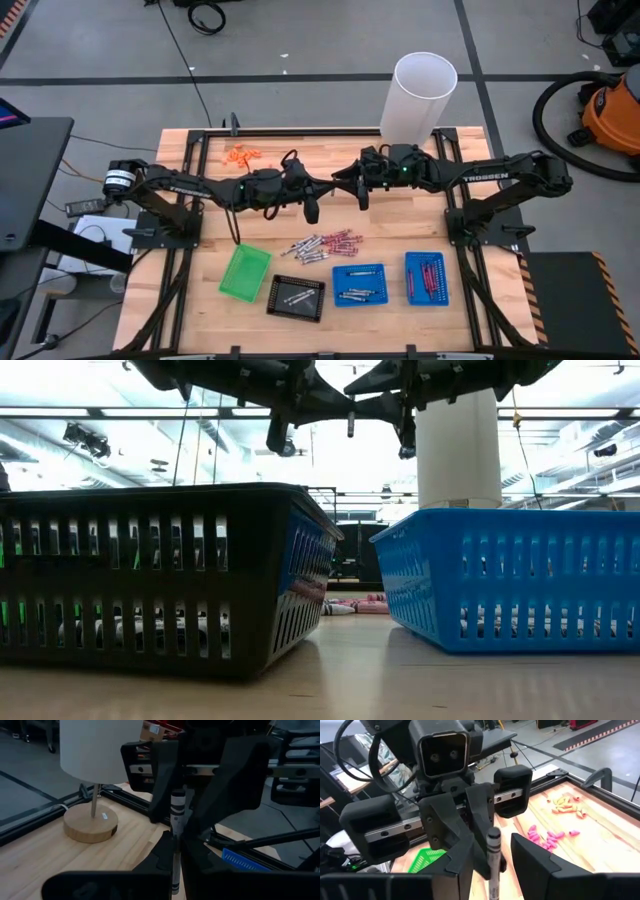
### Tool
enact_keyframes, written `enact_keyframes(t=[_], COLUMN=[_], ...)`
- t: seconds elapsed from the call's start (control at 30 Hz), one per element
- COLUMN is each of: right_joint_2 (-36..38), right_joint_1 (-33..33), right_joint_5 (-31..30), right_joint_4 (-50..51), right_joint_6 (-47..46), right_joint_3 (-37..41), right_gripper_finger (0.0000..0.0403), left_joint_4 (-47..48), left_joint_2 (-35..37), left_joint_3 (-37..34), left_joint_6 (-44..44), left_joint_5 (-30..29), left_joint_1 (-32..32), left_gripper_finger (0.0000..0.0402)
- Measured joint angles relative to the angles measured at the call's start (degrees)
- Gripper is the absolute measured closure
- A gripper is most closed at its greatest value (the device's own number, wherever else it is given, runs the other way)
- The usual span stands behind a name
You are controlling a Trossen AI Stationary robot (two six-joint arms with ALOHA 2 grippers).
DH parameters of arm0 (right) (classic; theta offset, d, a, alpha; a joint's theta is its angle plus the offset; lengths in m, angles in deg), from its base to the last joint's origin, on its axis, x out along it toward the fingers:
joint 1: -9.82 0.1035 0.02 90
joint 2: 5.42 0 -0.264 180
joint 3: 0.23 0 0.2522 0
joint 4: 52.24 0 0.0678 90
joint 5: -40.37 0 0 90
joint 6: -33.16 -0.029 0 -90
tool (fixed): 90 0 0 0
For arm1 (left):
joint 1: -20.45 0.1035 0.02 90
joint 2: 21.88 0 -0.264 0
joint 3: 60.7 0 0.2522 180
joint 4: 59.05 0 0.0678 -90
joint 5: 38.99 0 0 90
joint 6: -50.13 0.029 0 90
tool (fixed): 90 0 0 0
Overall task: Sort crayons
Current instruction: Put the black crayon into the left blue basket
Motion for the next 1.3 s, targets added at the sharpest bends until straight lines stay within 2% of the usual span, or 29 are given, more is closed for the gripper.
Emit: enact_keyframes(t=[0.13,0.37,0.53,0.8,0.93,1.03,1.13,1.3], right_joint_2=[0.0,0.0,0.0,0.0,0.3,0.3,0.3,0.3], right_joint_1=[0.0,0.0,0.0,0.0,0.0,0.3,2.3,8.1], right_joint_5=[0.2,0.2,0.2,0.3,2.2,5.1,6.1,4.1], right_joint_4=[0.1,0.5,0.9,3.4,6.1,10.5,15.5,17.8], right_joint_6=[0.5,1.9,1.6,-0.1,-1.4,-3.0,-3.7,-7.5], right_joint_3=[0.0,0.0,0.0,0.1,0.1,0.1,0.1,2.4], right_gripper_finger=[0.0295,0.0377,0.0377,0.0377,0.0377,0.0377,0.0375,0.0368], left_joint_4=[0.0,0.2,1.0,4.9,9.4,14.8,20.8,20.9], left_joint_2=[0.0,0.0,0.0,0.0,0.2,1.3,2.7,5.5], left_joint_3=[0.0,0.0,0.0,0.0,0.0,0.0,-0.1,-0.1], left_joint_6=[0.0,-0.2,0.5,2.5,-0.9,-4.9,-7.0,-3.6], left_joint_5=[0.0,0.0,0.1,0.0,3.8,7.0,7.3,6.7], left_joint_1=[0.0,0.0,0.0,-0.2,-0.2,-0.2,-0.2,0.3], left_gripper_finger=[0.039,0.0389,0.0359,0.0231,0.0186,0.0175,0.0178,0.0194])
